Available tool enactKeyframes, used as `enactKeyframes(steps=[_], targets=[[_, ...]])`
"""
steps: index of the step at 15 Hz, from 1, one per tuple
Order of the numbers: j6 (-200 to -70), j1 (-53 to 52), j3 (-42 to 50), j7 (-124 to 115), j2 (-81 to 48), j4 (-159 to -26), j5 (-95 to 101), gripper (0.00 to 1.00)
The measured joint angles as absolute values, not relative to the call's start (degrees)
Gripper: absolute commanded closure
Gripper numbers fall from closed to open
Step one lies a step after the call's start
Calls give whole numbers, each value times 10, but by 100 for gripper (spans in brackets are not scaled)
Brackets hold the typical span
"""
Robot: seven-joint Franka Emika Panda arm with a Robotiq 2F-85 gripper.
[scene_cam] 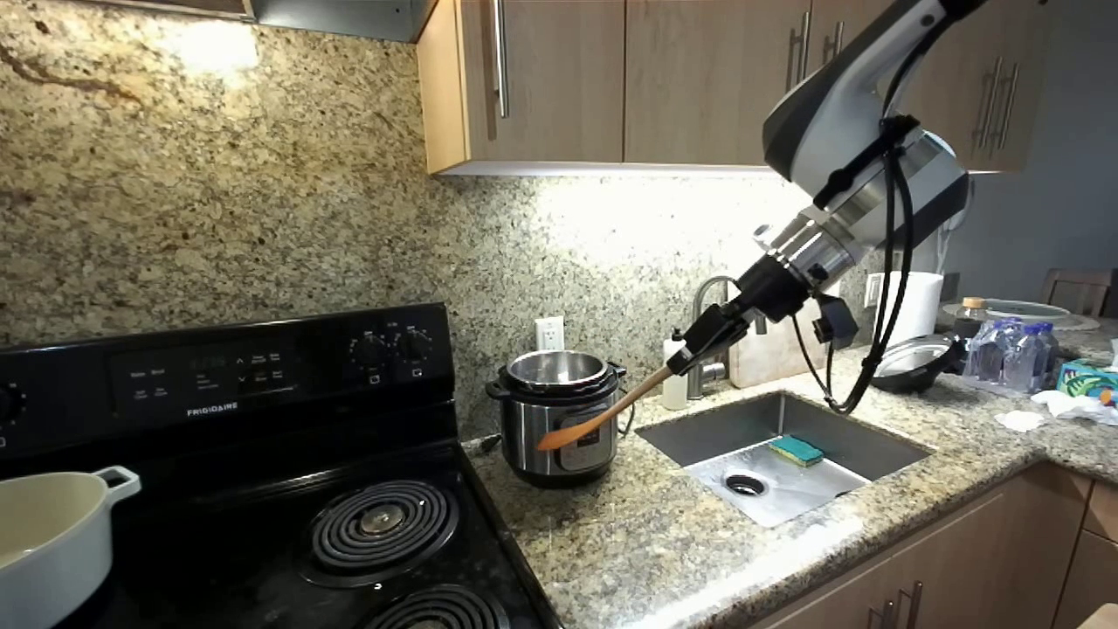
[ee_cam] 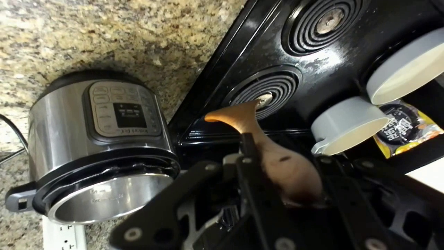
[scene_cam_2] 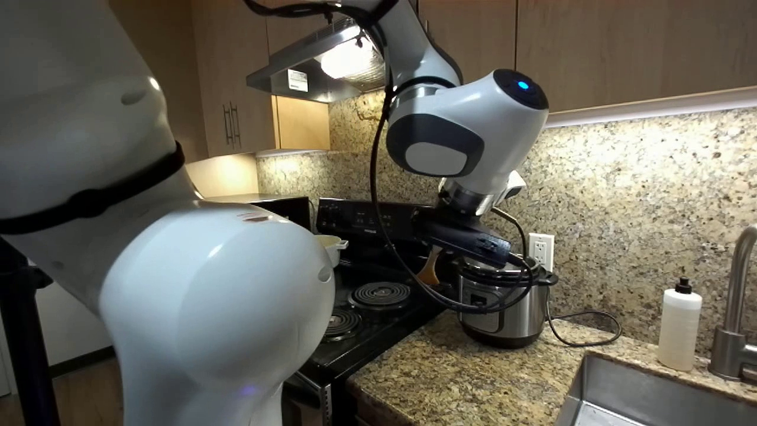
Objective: Remove the wooden spoon from the cooker and pot it on the counter
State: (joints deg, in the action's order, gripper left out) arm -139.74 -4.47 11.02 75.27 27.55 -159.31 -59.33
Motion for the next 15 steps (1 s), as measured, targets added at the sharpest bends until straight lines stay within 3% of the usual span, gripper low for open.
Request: enactKeyframes(steps=[7, 15], targets=[[-1235, 49, 180, 787, 261, -1594, -468, 91], [-1338, 70, 154, 780, 181, -1594, -447, 91]])
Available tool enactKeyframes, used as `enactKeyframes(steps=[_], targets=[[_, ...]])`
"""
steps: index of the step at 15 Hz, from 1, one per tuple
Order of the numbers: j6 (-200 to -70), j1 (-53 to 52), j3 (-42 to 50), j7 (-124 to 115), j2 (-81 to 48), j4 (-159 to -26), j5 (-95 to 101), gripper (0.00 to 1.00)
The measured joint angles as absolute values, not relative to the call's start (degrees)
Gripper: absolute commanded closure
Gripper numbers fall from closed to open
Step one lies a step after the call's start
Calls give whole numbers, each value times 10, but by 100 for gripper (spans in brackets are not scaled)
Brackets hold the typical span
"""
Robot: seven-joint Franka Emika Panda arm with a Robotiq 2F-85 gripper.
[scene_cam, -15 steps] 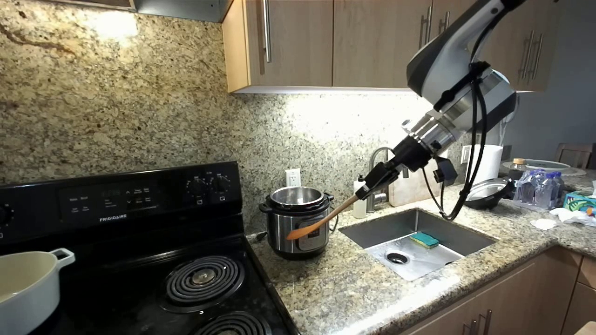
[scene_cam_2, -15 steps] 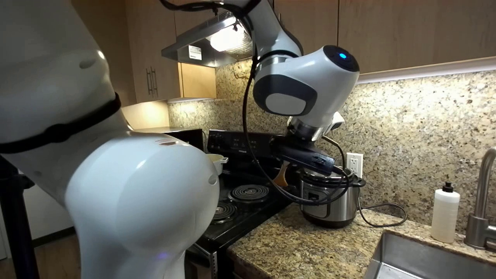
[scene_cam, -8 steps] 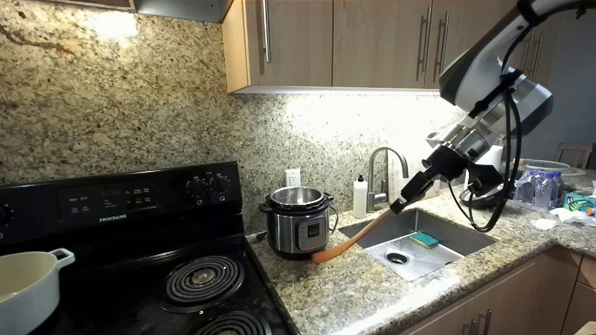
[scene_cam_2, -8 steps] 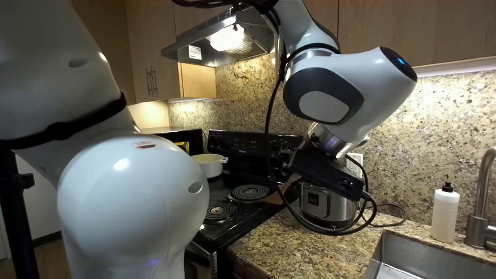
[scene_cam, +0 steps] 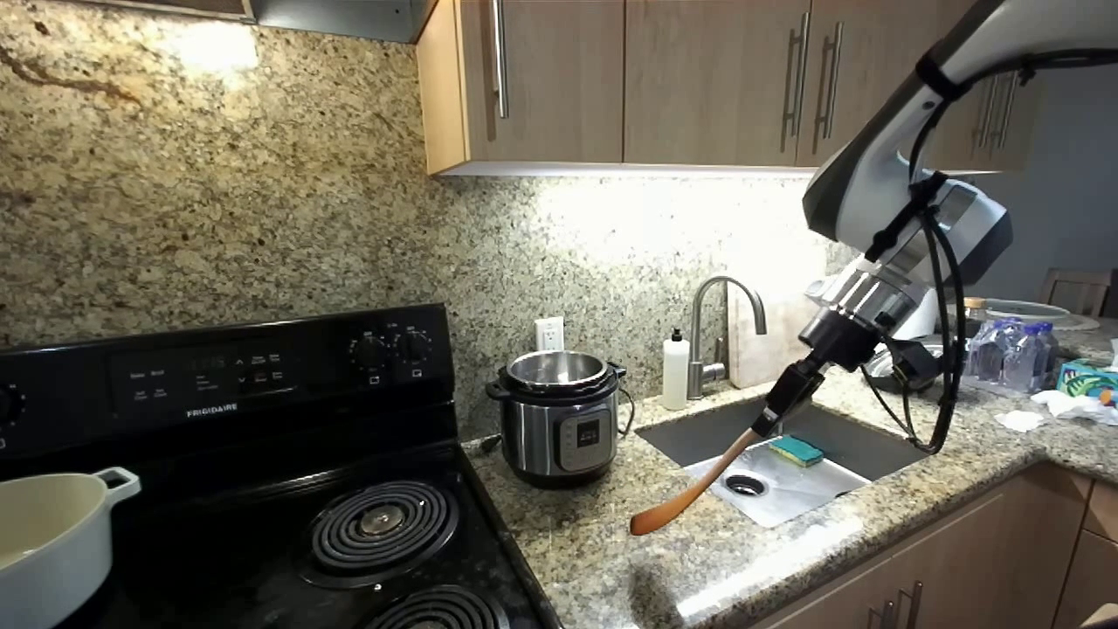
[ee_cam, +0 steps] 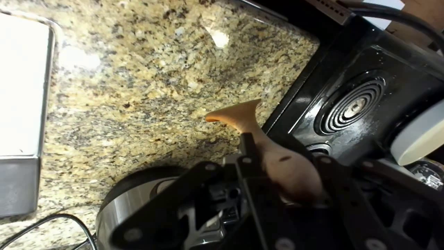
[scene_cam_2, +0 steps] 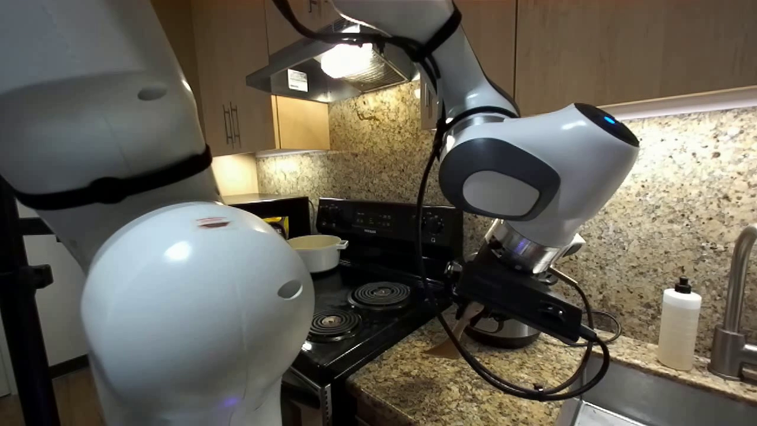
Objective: Remove the wooden spoon from the cooker and pot it on the counter
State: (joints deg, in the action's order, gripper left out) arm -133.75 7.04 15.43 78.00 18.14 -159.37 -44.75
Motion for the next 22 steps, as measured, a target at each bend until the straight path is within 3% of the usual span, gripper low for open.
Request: enactKeyframes(steps=[22], targets=[[-1462, 5, 52, 759, 48, -1539, -656, 92]])
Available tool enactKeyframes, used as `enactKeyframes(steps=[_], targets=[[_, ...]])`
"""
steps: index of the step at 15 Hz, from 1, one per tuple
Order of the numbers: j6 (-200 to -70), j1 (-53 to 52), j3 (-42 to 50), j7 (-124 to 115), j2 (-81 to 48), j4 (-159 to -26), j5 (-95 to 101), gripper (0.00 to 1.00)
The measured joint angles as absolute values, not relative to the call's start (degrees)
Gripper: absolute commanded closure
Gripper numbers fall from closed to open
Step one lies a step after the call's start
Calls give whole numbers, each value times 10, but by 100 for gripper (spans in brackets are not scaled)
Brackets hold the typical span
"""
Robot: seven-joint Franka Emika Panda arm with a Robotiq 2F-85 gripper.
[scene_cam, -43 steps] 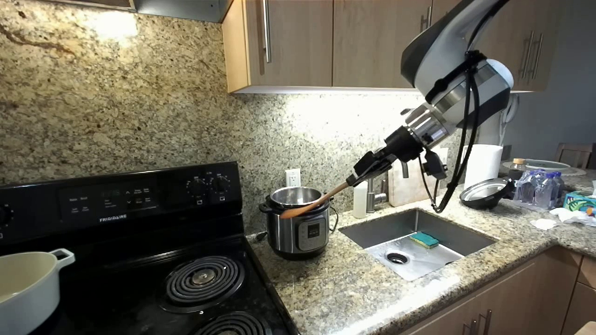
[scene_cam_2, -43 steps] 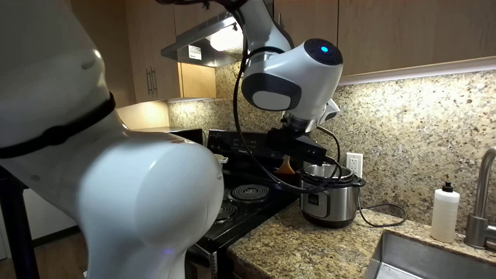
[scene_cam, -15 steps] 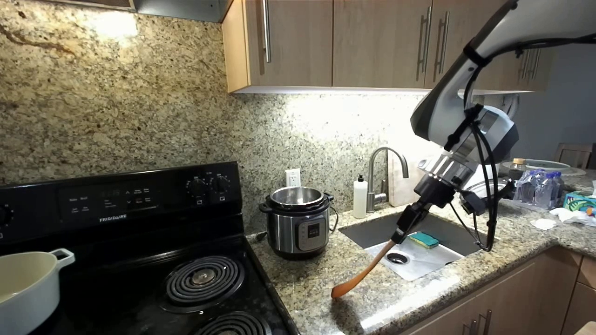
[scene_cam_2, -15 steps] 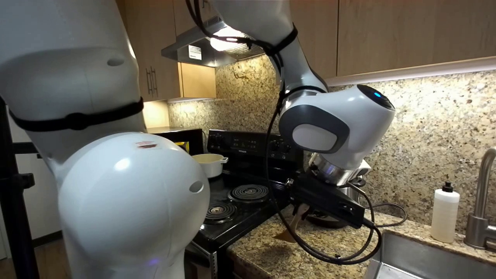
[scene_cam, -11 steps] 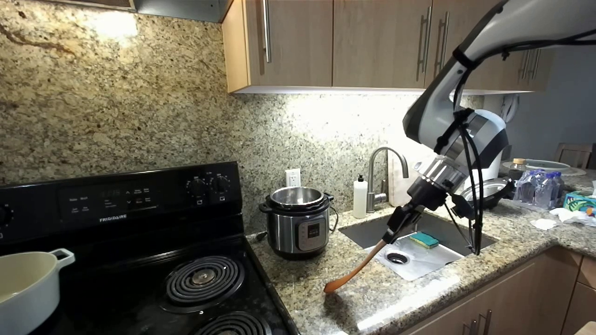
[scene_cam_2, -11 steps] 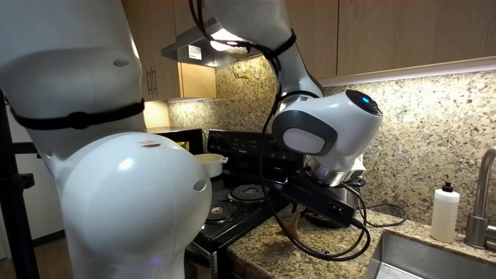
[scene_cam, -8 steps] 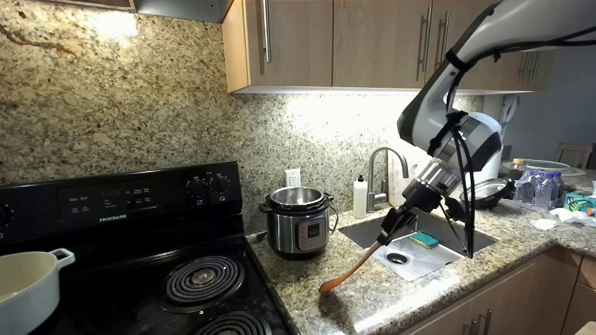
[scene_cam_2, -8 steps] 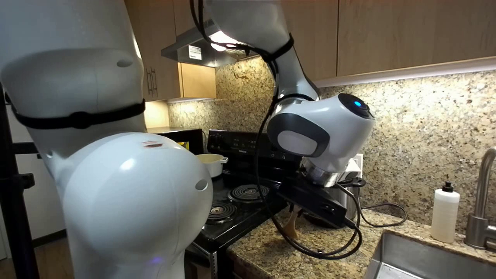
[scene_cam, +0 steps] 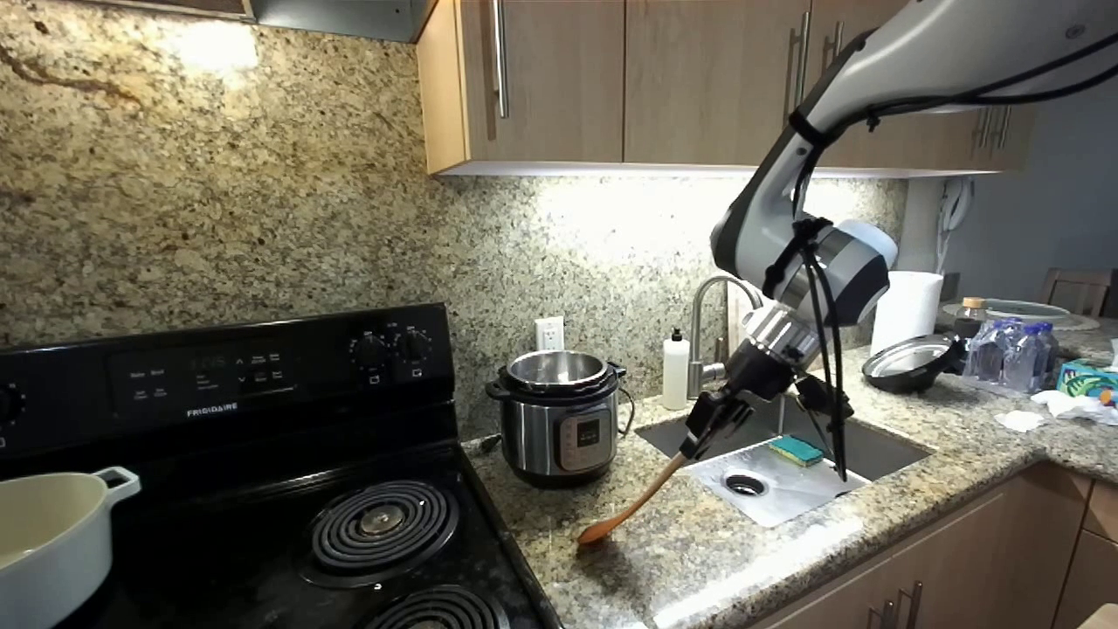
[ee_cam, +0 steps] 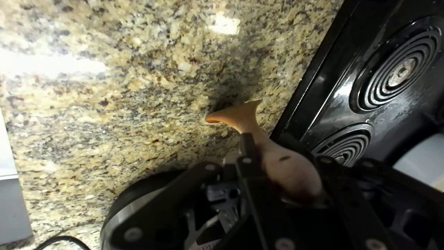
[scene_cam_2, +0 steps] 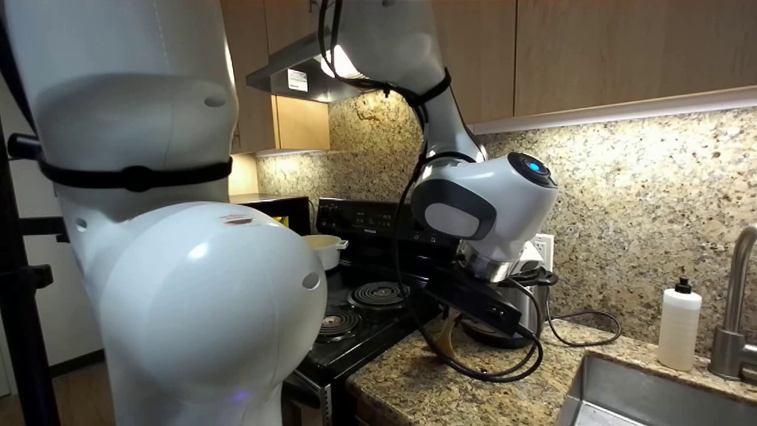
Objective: Remove the wooden spoon from the cooker and pot it on the counter
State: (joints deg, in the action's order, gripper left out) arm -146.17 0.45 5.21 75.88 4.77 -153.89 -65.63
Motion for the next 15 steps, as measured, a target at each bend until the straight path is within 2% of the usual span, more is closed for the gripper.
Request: enactKeyframes(steps=[15], targets=[[-1481, -21, 16, 760, -108, -1411, -629, 91]])
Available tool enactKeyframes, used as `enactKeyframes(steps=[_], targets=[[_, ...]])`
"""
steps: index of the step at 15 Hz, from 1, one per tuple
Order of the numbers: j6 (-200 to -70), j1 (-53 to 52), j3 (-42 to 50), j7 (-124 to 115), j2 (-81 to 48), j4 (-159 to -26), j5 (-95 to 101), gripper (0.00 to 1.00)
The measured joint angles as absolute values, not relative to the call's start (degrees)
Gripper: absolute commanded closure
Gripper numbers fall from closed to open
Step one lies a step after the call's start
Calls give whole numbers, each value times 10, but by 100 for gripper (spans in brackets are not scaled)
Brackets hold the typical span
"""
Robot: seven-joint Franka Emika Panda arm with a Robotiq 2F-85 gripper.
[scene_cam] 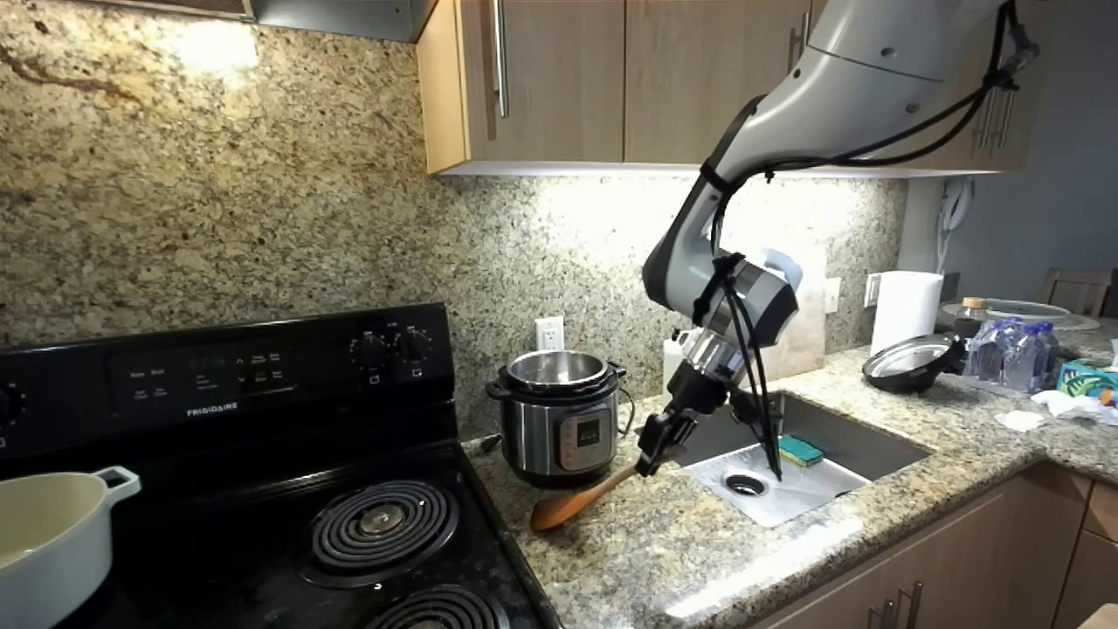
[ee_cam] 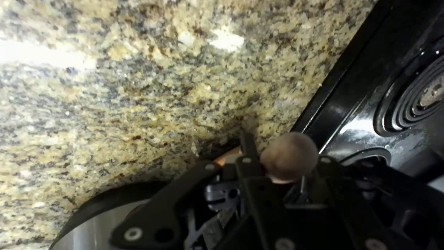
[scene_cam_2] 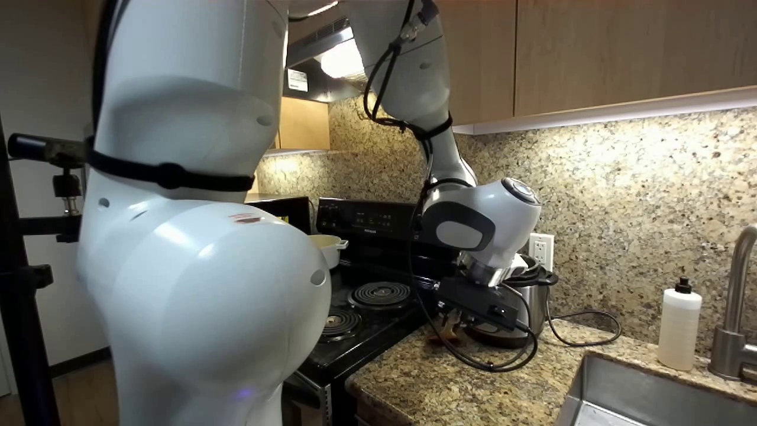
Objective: Remove the wooden spoon from the cooker and pot it on the counter
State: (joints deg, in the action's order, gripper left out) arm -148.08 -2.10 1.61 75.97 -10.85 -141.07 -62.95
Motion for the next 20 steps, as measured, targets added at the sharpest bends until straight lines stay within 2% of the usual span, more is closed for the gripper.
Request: enactKeyframes(steps=[20], targets=[[-1492, 1, 1, 718, -213, -1450, -457, 92]])
